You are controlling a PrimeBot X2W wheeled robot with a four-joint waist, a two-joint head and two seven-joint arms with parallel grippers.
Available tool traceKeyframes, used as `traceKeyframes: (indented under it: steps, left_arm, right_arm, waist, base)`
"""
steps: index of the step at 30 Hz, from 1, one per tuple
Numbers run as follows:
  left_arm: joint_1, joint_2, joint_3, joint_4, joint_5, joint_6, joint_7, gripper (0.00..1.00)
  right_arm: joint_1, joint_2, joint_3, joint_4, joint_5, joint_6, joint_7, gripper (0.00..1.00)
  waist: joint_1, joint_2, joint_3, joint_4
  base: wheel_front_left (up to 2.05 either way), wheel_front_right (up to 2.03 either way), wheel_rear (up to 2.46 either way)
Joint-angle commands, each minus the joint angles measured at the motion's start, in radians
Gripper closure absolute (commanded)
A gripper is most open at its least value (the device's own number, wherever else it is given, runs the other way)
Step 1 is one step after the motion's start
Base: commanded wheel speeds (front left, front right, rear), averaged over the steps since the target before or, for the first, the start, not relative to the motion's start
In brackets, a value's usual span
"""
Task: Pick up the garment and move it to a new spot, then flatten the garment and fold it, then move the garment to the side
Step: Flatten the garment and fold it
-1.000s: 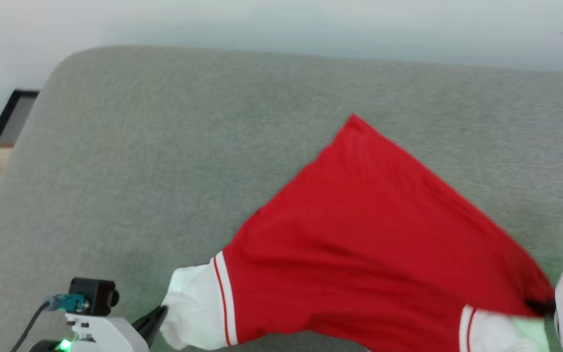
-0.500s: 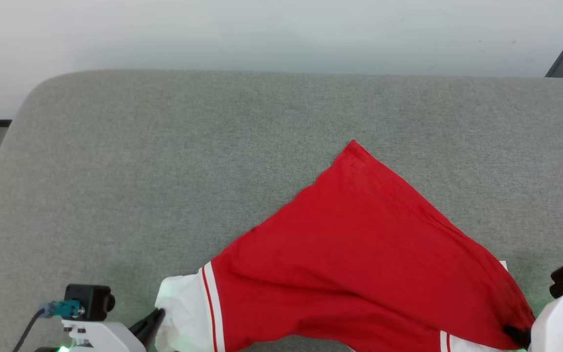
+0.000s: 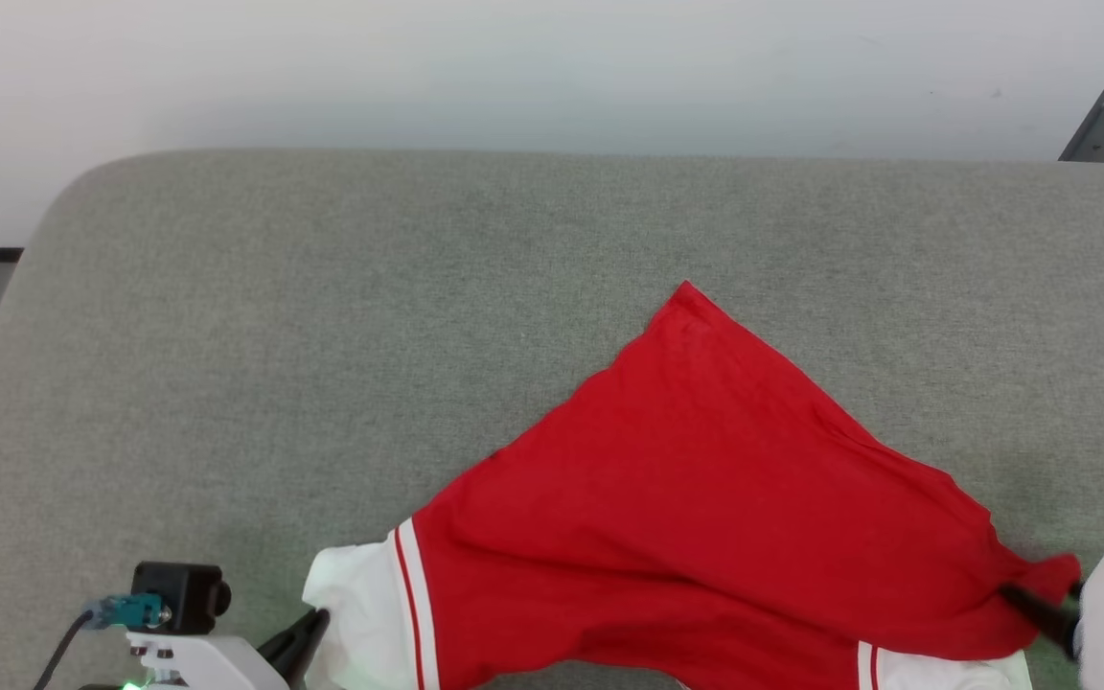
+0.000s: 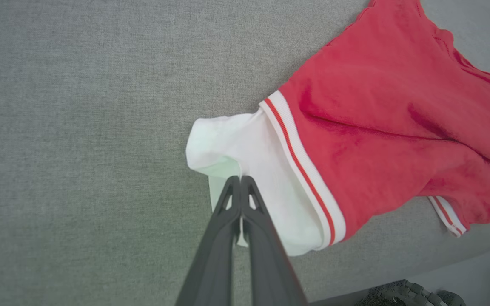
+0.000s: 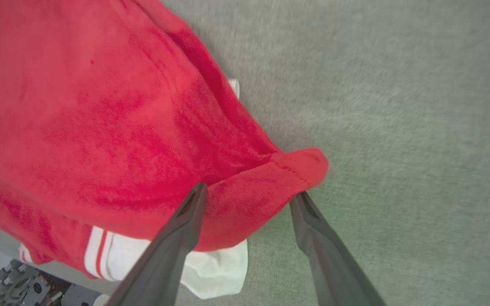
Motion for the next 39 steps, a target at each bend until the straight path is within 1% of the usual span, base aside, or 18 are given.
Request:
traceKeyframes:
  steps: [1,3,7,10,13,15,17,18,20,23,27,32,37,39]
  left_arm:
    - [0.009,0.006,0.003,-0.004,0.001,0.006,-0.003,1.0]
    - [0.012,0.007,0.003,-0.008,0.001,0.006,-0.005,1.0]
    - [0.011,0.002,-0.001,-0.014,0.005,0.005,-0.004,1.0]
    - [-0.001,-0.004,-0.005,-0.016,0.01,0.0,0.003,1.0]
    - [-0.021,-0.013,-0.009,-0.016,0.019,-0.007,0.01,1.0]
    - [-0.033,-0.021,-0.014,-0.013,0.028,-0.015,0.015,1.0]
    - [-0.048,-0.031,-0.017,-0.01,0.037,-0.021,0.018,1.0]
    - [-0.048,-0.031,-0.017,-0.01,0.037,-0.021,0.018,1.0]
    - [-0.067,-0.045,-0.019,-0.002,0.046,-0.031,0.022,1.0]
    - [-0.097,-0.071,-0.028,0.015,0.058,-0.049,0.032,1.0]
    - [-0.143,-0.114,-0.043,0.044,0.079,-0.076,0.046,1.0]
    - [-0.198,-0.169,-0.06,0.088,0.097,-0.113,0.059,1.0]
    - [-0.236,-0.213,-0.072,0.134,0.109,-0.147,0.066,1.0]
    - [-0.245,-0.225,-0.073,0.149,0.108,-0.156,0.065,1.0]
  right_arm:
    - [-0.008,-0.005,-0.026,-0.052,0.01,-0.002,0.026,0.0]
    - [-0.016,-0.01,-0.057,-0.12,0.0,-0.002,0.045,0.0]
    - [-0.032,0.011,-0.099,-0.231,-0.025,-0.002,0.115,0.0]
    - [-0.075,0.016,-0.091,-0.302,-0.033,-0.002,0.158,0.0]
    - [-0.152,0.009,-0.045,-0.338,-0.047,-0.002,0.135,0.0]
    - [-0.218,-0.002,0.002,-0.324,-0.06,-0.002,0.088,0.0]
    - [-0.288,-0.003,0.055,-0.282,-0.059,-0.002,0.034,0.0]
    - [-0.288,-0.003,0.055,-0.282,-0.059,-0.002,0.034,0.0]
    - [-0.36,-0.005,0.112,-0.217,-0.056,-0.002,-0.021,0.0]
    - [-0.47,-0.011,0.205,-0.084,-0.054,-0.002,-0.093,0.0]
    - [-0.606,-0.001,0.31,0.122,-0.035,-0.002,-0.136,0.0]
    - [-0.754,0.004,0.439,0.356,-0.007,-0.002,-0.116,0.0]
    - [-0.859,-0.003,0.56,0.524,0.015,-0.002,-0.086,0.0]
    - [-0.883,-0.004,0.588,0.583,0.028,-0.002,-0.075,0.0]
  waist:
    - [0.0,0.0,-0.005,-0.002]
    - [0.0,0.0,-0.007,0.0]
    - [0.0,0.0,-0.007,0.008]
    - [0.0,0.0,-0.003,0.022]
    - [0.0,0.0,0.009,0.042]
    - [0.0,0.0,0.019,0.058]
    - [0.0,0.0,0.033,0.077]
    - [0.0,0.0,0.033,0.077]
    - [0.0,0.0,0.05,0.1]
    - [0.0,0.0,0.08,0.135]
    - [0.0,0.0,0.119,0.187]
    - [0.0,0.0,0.165,0.247]
    - [0.0,0.0,0.195,0.295]
    - [0.0,0.0,0.201,0.309]
  base:
    - [0.0,0.0,0.0]
    - [0.0,0.0,0.0]
    - [0.0,0.0,0.0]
    - [0.0,0.0,0.0]
    - [0.0,0.0,0.0]
    - [0.0,0.0,0.0]
    - [0.0,0.0,0.0]
    - [0.0,0.0,0.0]
    - [0.0,0.0,0.0]
    - [0.0,0.0,0.0]
    - [0.0,0.0,0.0]
    - [0.0,0.0,0.0]
    - [0.0,0.0,0.0]
    - [0.0,0.0,0.0]
